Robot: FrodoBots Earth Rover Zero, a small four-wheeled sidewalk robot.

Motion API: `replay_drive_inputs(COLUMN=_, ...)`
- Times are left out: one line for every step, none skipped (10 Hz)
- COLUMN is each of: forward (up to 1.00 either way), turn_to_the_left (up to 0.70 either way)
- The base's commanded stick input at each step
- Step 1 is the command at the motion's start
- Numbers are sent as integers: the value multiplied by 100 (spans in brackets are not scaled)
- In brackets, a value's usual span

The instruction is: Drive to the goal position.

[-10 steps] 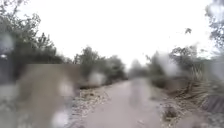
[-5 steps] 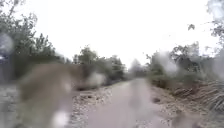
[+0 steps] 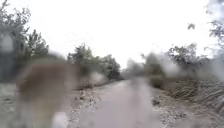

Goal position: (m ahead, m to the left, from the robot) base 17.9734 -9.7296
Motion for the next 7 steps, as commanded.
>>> replay_drive_inputs(forward=45, turn_to_the_left=0)
replay_drive_inputs(forward=45, turn_to_the_left=0)
replay_drive_inputs(forward=45, turn_to_the_left=0)
replay_drive_inputs(forward=45, turn_to_the_left=0)
replay_drive_inputs(forward=45, turn_to_the_left=0)
replay_drive_inputs(forward=45, turn_to_the_left=0)
replay_drive_inputs(forward=45, turn_to_the_left=0)
